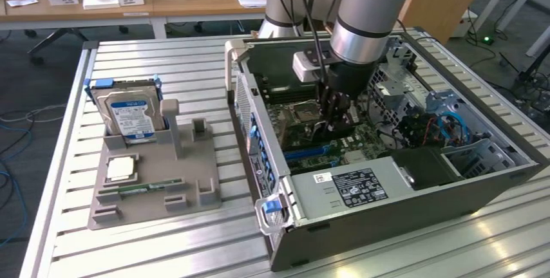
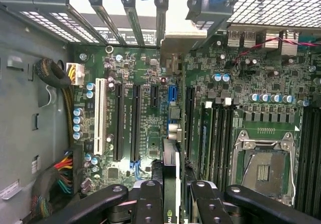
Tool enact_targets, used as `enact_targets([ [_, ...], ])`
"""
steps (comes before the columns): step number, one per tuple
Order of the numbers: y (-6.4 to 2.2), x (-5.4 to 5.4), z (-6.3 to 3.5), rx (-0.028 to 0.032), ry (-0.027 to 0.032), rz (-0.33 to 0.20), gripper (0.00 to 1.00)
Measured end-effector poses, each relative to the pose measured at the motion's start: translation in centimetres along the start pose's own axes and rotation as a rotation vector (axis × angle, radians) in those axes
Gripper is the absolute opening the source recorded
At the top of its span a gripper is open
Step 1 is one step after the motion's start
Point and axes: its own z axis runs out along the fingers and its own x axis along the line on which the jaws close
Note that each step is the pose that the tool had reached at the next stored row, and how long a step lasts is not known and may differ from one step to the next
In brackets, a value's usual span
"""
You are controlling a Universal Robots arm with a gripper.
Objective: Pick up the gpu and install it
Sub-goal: 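Insert the gpu into the slot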
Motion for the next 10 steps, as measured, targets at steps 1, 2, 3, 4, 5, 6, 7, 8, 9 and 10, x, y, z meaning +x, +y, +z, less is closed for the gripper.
enact_targets([
  [1,0.04,0.0,0.03,0.0,0.0,-0.001,0.26],
  [2,0.08,0.0,0.05,0.0,-0.0001,-0.001,0.26],
  [3,0.11,0.0,0.07,0.0,0.0,-0.002,0.26],
  [4,0.13,0.0,0.09,-0.0001,0.0,-0.002,0.26],
  [5,0.14,0.0,0.09,-0.0001,0.0001,-0.003,0.26],
  [6,0.15,0.0,0.09,-0.0001,0.0001,-0.003,0.26],
  [7,0.18,0.0,0.11,-0.0001,-0.0001,-0.003,0.26],
  [8,0.21,-0.01,0.16,0.0001,-0.0004,-0.004,0.26],
  [9,0.25,-0.01,0.21,0.0001,-0.0004,-0.005,0.26],
  [10,0.28,-0.01,0.24,-0.0001,-0.0001,-0.006,0.26],
])
